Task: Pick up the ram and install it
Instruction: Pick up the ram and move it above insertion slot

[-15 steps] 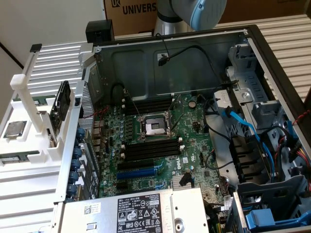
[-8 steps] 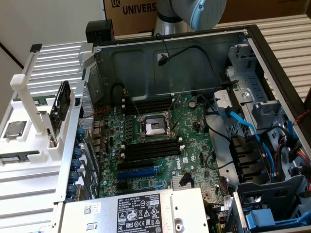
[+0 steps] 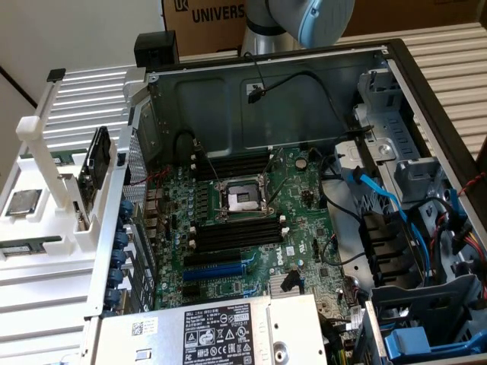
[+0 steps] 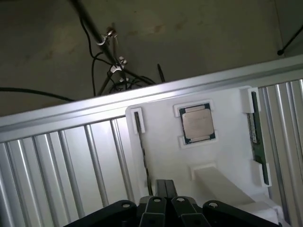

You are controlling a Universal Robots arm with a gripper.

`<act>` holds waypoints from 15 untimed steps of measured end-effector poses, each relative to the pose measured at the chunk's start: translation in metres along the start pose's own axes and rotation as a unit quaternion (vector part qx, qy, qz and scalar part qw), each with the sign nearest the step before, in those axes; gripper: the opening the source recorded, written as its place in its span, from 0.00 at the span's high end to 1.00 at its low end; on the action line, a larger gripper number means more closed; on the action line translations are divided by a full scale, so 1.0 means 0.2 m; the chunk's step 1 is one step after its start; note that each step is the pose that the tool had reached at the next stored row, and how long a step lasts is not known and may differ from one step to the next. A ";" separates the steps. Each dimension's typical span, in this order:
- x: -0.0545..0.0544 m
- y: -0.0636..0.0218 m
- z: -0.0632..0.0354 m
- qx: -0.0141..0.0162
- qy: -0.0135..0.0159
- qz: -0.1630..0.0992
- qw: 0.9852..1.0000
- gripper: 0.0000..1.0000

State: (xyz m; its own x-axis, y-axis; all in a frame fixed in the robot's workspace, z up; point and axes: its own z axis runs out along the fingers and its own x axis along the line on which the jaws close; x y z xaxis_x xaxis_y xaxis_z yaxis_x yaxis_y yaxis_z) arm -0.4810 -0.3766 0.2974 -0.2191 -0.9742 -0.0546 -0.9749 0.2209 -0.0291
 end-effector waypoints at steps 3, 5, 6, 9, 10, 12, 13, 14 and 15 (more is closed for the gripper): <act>0.02 0.001 0.027 -0.001 -0.002 -0.005 1.000 0.89; 0.03 0.001 0.045 -0.001 -0.003 -0.008 1.000 0.89; 0.04 0.000 0.053 -0.001 -0.004 -0.009 1.000 0.89; 0.07 -0.003 0.088 -0.002 -0.006 -0.013 1.000 0.89; 0.09 -0.007 0.106 -0.002 -0.008 -0.015 1.000 0.89; 0.11 -0.012 0.133 -0.003 -0.010 -0.017 1.000 0.89; 0.12 -0.013 0.142 -0.003 -0.011 -0.017 1.000 0.89; 0.12 -0.013 0.168 -0.003 -0.011 -0.018 1.000 0.89; 0.13 -0.015 0.187 -0.003 -0.011 -0.019 1.000 0.89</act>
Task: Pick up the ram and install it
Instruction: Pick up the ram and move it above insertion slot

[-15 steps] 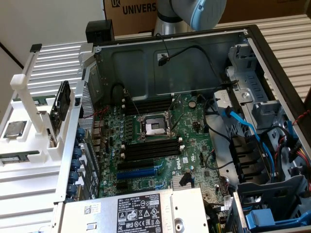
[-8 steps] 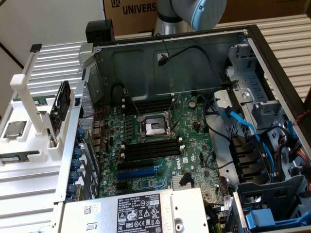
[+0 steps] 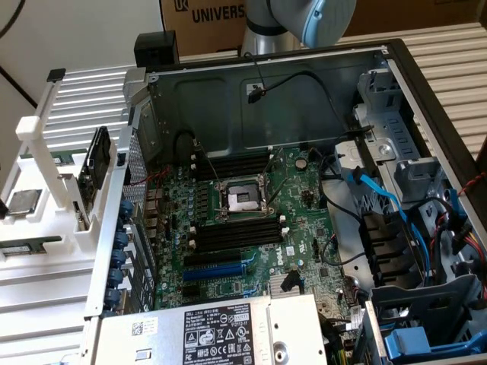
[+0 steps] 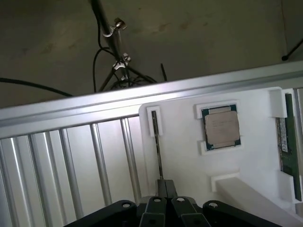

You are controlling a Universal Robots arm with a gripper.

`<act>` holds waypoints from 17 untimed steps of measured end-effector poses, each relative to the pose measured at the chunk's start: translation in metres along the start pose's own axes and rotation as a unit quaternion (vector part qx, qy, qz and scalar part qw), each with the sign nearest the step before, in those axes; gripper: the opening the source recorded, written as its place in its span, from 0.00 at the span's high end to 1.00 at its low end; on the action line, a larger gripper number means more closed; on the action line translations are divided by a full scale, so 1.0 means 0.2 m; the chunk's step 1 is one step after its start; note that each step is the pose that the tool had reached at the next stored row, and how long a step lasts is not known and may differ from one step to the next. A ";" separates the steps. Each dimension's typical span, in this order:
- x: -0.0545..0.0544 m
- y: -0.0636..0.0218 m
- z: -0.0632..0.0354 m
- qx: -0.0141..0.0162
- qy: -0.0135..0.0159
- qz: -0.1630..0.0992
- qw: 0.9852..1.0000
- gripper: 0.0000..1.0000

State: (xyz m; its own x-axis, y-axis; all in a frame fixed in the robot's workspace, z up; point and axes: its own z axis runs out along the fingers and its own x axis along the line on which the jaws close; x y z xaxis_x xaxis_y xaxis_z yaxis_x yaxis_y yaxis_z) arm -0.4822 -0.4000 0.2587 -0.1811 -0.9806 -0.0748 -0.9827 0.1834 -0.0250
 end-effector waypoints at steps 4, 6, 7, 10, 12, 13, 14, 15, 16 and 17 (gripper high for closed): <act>0.00 -0.014 0.032 0.000 0.000 -0.001 1.000 0.89; 0.00 -0.027 0.050 0.000 0.000 -0.001 1.000 0.89; 0.00 -0.035 0.060 -0.001 0.000 -0.001 1.000 0.89; 0.00 -0.047 0.070 -0.001 0.000 -0.001 1.000 0.89; 0.00 -0.049 0.071 -0.001 0.000 -0.001 1.000 0.89; 0.00 -0.049 0.071 -0.001 0.000 -0.001 1.000 0.89; 0.00 -0.049 0.071 -0.001 0.000 -0.001 1.000 0.89; 0.00 -0.049 0.071 -0.001 0.000 -0.001 1.000 0.89; 0.00 -0.049 0.071 -0.001 0.000 -0.001 1.000 0.89; 0.00 -0.049 0.071 -0.001 0.000 -0.001 1.000 0.89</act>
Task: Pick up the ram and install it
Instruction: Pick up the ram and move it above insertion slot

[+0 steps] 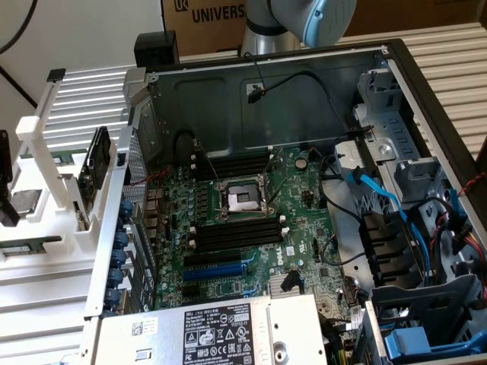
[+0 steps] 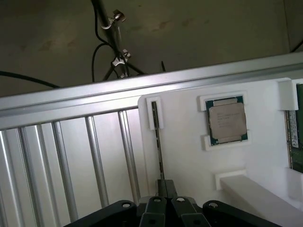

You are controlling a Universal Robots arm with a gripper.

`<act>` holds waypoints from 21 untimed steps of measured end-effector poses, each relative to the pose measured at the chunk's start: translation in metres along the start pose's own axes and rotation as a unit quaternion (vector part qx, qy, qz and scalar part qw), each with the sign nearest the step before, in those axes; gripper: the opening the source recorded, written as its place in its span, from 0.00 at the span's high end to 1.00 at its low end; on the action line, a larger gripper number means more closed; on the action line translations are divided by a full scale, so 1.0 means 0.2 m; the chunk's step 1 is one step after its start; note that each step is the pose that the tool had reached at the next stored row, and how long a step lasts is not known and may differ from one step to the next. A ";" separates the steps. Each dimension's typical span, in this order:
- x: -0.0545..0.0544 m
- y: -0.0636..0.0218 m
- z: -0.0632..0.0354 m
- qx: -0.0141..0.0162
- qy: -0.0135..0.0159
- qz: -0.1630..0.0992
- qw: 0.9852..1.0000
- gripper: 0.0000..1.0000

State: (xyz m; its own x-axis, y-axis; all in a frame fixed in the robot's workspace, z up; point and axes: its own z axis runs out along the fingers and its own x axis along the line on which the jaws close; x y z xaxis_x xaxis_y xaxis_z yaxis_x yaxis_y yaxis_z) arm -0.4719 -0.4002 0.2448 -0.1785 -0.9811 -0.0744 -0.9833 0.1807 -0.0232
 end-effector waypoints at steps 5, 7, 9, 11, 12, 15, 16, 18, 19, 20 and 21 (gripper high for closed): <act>0.00 0.000 0.000 0.000 0.000 0.000 1.000 0.82; 0.00 0.000 0.000 0.000 0.000 0.000 1.000 0.75; 0.00 0.000 0.002 0.000 0.000 0.000 1.000 0.75; 0.00 -0.003 0.014 0.000 0.000 0.000 1.000 0.75; 0.00 -0.004 0.018 0.000 0.000 0.000 1.000 0.75; 0.00 -0.005 0.026 0.000 0.000 0.000 1.000 0.75; 0.00 -0.005 0.029 -0.001 0.000 0.000 1.000 0.75; 0.00 -0.011 0.034 -0.010 0.002 0.000 1.000 0.75; 0.00 -0.014 0.036 -0.015 0.003 0.001 1.000 0.75; 0.00 -0.015 0.037 -0.021 0.004 0.001 1.000 0.75; 0.00 -0.016 0.037 -0.022 0.004 0.001 1.000 0.75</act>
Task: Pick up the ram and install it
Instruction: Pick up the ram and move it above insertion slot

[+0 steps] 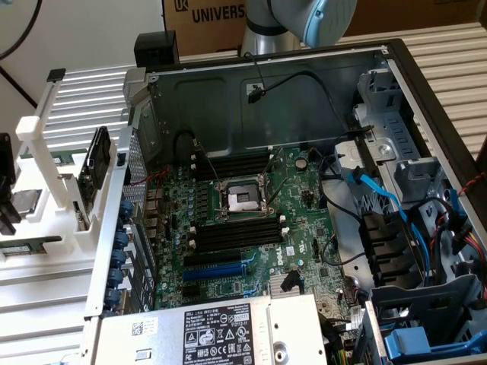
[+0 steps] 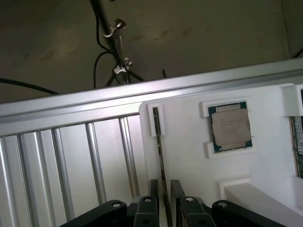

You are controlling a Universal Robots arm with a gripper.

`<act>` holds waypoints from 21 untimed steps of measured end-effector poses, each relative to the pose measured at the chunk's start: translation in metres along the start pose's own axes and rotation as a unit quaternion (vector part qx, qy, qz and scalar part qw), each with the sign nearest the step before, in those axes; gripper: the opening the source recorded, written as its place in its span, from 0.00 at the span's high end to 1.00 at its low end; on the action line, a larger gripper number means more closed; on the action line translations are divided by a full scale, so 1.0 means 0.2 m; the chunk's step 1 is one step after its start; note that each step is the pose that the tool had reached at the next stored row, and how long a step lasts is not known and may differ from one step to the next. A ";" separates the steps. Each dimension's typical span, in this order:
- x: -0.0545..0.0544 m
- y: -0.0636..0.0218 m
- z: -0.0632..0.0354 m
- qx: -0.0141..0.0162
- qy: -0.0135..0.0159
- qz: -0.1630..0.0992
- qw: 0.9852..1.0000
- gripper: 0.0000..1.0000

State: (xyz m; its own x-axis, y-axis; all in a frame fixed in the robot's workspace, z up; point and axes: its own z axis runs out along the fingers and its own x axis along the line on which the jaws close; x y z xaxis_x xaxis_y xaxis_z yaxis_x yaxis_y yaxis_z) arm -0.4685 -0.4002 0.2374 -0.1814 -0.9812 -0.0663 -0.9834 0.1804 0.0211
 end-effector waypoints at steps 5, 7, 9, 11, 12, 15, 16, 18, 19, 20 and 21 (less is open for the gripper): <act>0.00 -0.004 0.003 0.000 0.000 -0.007 1.000 0.75; 0.00 -0.003 0.006 0.001 0.001 -0.014 1.000 0.75; -0.01 -0.003 0.009 0.000 0.002 -0.023 1.000 0.75; -0.01 -0.002 0.012 0.000 0.002 -0.030 1.000 0.75; -0.01 -0.002 0.014 0.000 0.002 -0.033 0.999 0.75; -0.01 -0.005 0.022 0.001 0.002 -0.039 0.999 0.75; -0.01 -0.006 0.026 0.002 0.002 -0.040 0.999 0.75; -0.01 -0.011 0.036 0.002 0.002 -0.042 0.999 0.75; -0.02 -0.014 0.043 0.002 0.002 -0.043 0.999 0.75; -0.02 -0.019 0.054 0.003 0.002 -0.045 0.999 0.75; -0.02 -0.023 0.060 0.003 0.002 -0.046 0.999 0.75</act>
State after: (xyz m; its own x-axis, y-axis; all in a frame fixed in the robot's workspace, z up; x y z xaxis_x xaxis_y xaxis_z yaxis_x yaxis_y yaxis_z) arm -0.4636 -0.3972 0.2256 -0.0898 -0.9939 -0.0641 -0.9960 0.0894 0.0094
